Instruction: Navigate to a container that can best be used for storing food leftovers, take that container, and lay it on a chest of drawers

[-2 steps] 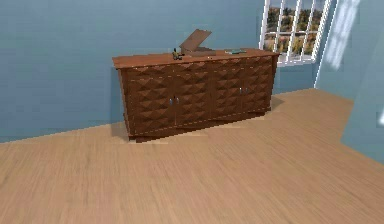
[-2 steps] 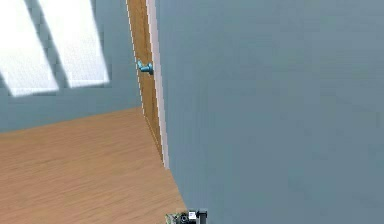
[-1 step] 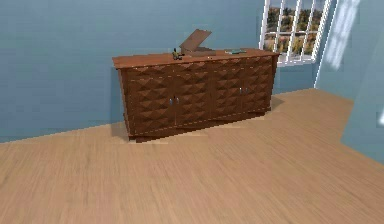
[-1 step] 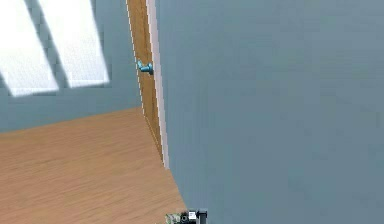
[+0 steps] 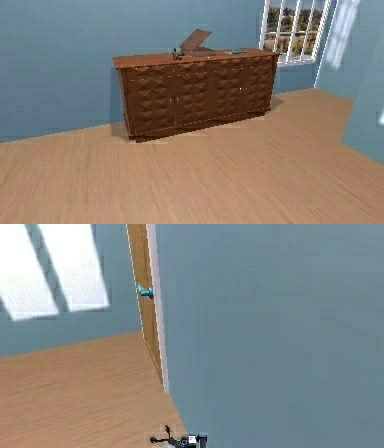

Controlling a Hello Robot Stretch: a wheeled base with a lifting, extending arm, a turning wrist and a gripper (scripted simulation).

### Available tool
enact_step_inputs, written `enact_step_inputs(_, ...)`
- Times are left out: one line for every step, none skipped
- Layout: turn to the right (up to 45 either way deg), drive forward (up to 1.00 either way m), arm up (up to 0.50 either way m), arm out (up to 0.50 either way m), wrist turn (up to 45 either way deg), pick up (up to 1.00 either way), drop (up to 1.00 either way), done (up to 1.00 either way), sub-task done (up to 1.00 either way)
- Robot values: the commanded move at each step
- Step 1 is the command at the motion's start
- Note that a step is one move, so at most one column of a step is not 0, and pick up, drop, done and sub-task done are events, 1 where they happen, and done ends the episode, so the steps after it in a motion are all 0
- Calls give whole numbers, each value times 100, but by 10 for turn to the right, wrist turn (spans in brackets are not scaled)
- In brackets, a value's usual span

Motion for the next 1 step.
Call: enact_step_inputs(0, 0, 0, 0, 120, 0, 0, 0, 0)
